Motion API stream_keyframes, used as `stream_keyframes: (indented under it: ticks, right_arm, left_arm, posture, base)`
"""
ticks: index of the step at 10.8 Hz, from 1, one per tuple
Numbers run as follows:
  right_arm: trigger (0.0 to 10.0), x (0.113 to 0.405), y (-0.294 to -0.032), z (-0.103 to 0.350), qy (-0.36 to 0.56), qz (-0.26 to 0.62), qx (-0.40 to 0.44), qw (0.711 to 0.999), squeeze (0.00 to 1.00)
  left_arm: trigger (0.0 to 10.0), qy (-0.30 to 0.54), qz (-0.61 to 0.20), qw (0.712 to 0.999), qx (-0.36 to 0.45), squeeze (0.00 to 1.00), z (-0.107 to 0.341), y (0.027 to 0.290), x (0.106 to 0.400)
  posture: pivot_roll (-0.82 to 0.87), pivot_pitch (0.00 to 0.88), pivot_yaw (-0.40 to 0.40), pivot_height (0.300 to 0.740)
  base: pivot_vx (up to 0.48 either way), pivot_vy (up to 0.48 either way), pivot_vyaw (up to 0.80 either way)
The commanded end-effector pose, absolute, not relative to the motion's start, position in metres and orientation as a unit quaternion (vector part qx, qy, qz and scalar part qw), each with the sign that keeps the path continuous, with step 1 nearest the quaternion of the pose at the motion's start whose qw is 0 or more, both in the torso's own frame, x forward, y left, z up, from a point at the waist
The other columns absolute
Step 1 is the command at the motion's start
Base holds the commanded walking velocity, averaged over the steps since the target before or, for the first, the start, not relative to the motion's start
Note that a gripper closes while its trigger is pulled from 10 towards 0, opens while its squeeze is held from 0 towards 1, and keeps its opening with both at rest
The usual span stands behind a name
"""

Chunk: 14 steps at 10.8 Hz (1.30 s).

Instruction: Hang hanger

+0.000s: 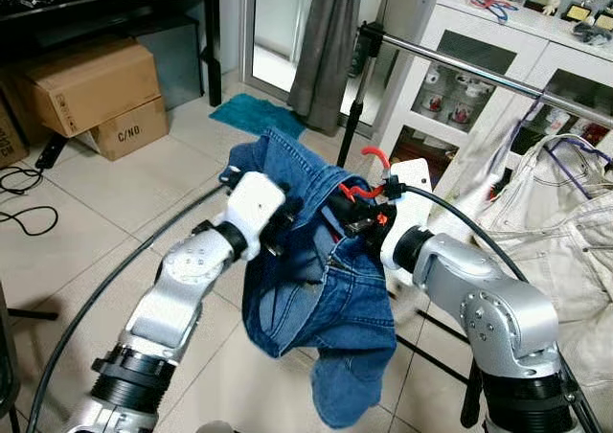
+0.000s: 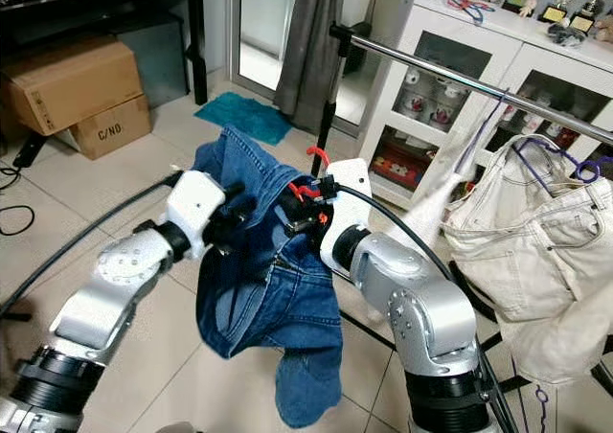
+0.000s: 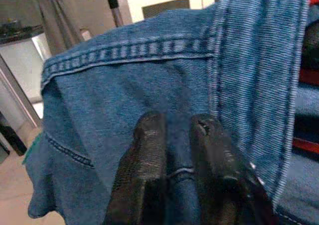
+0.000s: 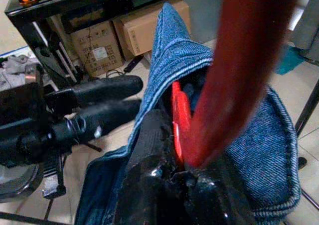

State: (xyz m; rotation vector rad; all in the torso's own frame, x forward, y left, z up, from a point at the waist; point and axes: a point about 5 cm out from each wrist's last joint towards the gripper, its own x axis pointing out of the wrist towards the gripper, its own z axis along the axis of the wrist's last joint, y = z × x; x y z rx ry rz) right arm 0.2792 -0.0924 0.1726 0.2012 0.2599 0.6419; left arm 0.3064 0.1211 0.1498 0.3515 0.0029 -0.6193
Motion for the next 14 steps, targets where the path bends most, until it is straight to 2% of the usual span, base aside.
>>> stream_keyframes:
  ticks: [1,3,5,6,8,9,12,14]
  right_arm:
    - [0.0,0.281,-0.099,0.18,0.112,0.308,0.103,0.939,0.0]
    - [0.0,0.281,-0.101,0.18,0.111,0.308,0.104,0.939,0.0]
    - [0.0,0.281,-0.1,0.181,0.11,0.309,0.112,0.938,0.0]
    - [0.0,0.281,-0.104,0.18,0.11,0.308,0.111,0.939,0.0]
    - [0.0,0.281,-0.112,0.175,0.119,0.295,0.123,0.94,0.0]
    - [0.0,0.283,-0.113,0.175,0.12,0.296,0.125,0.939,0.0]
    - [0.0,0.284,-0.113,0.172,0.126,0.308,0.125,0.935,0.0]
    - [0.0,0.286,-0.108,0.175,0.124,0.316,0.132,0.932,0.0]
  left_arm:
    - [0.0,-0.009,-0.312,0.935,0.168,0.0,0.154,0.117,0.305]
    - [0.0,-0.006,-0.321,0.932,0.166,0.0,0.152,0.116,0.304]
    - [0.0,-0.012,-0.368,0.917,0.155,0.0,0.152,0.108,0.296]
    - [0.0,-0.043,-0.406,0.903,0.135,0.0,0.16,0.099,0.284]
    - [0.1,-0.04,-0.401,0.906,0.133,0.0,0.161,0.098,0.279]
    - [10.0,-0.044,-0.395,0.902,0.17,1.0,0.158,0.098,0.28]
    - [10.0,-0.048,-0.34,0.914,0.218,1.0,0.159,0.109,0.288]
    - [10.0,-0.043,-0.339,0.913,0.222,1.0,0.152,0.11,0.292]
  posture:
    - [0.07,0.0,-0.131,0.74]
    - [0.07,0.0,-0.136,0.74]
    - [0.07,0.0,-0.124,0.74]
    - [0.07,0.0,-0.125,0.74]
    - [0.08,0.0,-0.135,0.74]
    - [0.08,0.0,-0.136,0.74]
    - [0.09,0.0,-0.151,0.74]
    - [0.08,0.0,-0.148,0.74]
  base:
    - [0.0,0.0,0.0]
    - [0.0,0.0,0.0]
    - [0.0,0.0,0.0]
    - [0.0,0.0,0.0]
    - [0.0,0.0,0.0]
    - [0.0,0.0,0.0]
    - [0.0,0.0,0.0]
    - [0.0,0.0,0.0]
